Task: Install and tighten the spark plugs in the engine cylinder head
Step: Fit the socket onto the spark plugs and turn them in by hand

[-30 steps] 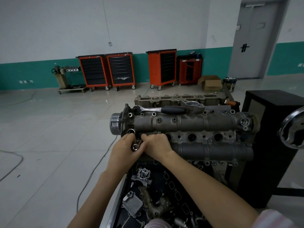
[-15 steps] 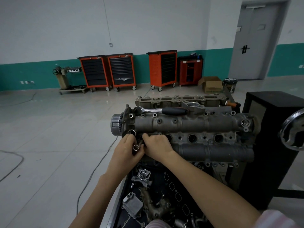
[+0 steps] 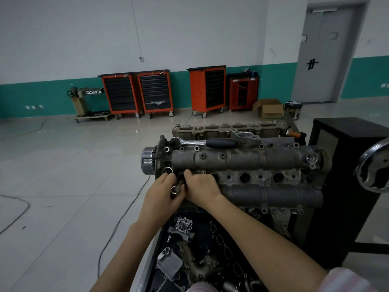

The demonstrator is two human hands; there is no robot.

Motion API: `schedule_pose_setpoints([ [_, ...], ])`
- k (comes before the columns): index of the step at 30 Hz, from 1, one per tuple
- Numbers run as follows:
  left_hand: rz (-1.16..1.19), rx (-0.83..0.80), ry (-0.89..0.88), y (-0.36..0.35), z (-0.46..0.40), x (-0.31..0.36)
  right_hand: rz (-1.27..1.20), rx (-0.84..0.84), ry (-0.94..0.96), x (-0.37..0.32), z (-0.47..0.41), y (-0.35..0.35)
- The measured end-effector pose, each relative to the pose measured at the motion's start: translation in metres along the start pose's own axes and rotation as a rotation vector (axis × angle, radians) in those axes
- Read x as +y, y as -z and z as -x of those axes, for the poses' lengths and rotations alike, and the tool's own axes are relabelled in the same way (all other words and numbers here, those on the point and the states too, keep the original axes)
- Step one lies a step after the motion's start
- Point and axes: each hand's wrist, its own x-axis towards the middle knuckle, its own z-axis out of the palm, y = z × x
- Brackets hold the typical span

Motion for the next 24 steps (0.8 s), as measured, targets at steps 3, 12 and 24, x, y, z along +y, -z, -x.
schedule_pose_setpoints([
  [3,0.005,-0.017,0.002,0.0,0.0,-0.001,0.001,-0.032,0.047,0.0,-0.001,0.002],
  [12,-0.054,0.017,0.027,0.002,-0.006,0.003,-0.002,0.091,-0.035,-0.007,0.004,0.013],
  [24,-0.009,-0.036,0.004,0.0,-0.002,-0.005,-0.026,-0.002,0.077,0.002,0.001,0.0],
])
